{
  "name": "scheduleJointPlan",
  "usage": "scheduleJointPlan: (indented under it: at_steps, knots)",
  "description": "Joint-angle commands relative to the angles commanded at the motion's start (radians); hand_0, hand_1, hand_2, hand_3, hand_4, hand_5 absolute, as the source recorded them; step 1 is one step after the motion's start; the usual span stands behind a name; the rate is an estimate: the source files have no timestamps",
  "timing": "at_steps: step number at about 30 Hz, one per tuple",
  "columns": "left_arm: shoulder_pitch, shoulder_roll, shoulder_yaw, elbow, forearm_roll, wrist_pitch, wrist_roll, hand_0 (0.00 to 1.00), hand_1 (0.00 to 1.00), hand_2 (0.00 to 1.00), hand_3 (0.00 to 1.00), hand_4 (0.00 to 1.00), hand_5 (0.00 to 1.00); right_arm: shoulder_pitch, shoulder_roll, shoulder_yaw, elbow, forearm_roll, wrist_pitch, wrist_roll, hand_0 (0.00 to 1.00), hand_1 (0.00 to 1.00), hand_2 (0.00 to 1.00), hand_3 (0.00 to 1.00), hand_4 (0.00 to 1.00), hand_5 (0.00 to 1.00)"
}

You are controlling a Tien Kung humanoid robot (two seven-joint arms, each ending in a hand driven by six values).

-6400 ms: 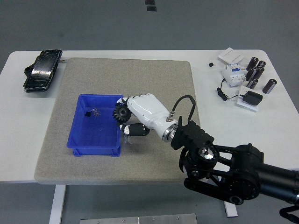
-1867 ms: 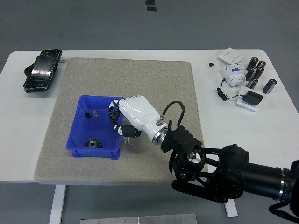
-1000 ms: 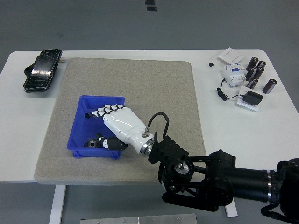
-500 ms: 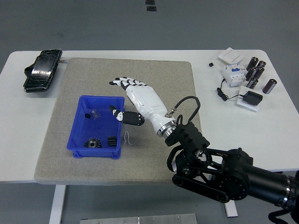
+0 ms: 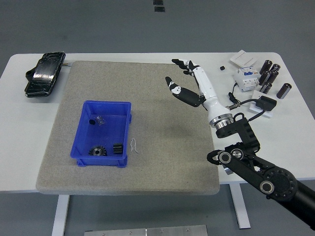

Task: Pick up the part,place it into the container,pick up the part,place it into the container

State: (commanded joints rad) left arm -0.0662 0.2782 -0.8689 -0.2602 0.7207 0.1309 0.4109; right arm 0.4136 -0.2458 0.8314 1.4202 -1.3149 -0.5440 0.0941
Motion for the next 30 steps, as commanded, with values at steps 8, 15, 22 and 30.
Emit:
scheduleJointPlan:
  at_steps: [8,15,22,30]
  knots:
    - [-0.005,0.006,0.005,0.001,-0.002,-0.002,-0.003,0.680,0.638,0.601,0.592,0.670,0.311,-0.125,-0.053,0.164,-0.003,0.235,0.002,0.129,0.775,0.782,0.758,0.708,0.678,0.362]
    - [-0.016,0.017,0.001,0.001,0.006,-0.004,0.000,0.680,0.638,0.602,0.591,0.670,0.308,-0.177,-0.061,0.198,-0.053,0.423,0.038,0.198,0.756,0.763,0.747,0.696,0.679,0.367]
    - [-0.025,0.032,0.002,0.002,0.007,-0.005,-0.002,0.679,0.638,0.602,0.592,0.669,0.307,-0.186,-0.071,0.204,-0.035,0.540,0.037,0.204,0.756,0.761,0.743,0.695,0.676,0.369]
    - [-0.022,0.042,0.003,0.002,0.005,-0.004,-0.002,0.680,0.638,0.602,0.592,0.669,0.307,-0.197,-0.060,0.207,-0.012,0.542,0.026,0.202,0.751,0.759,0.740,0.691,0.675,0.377]
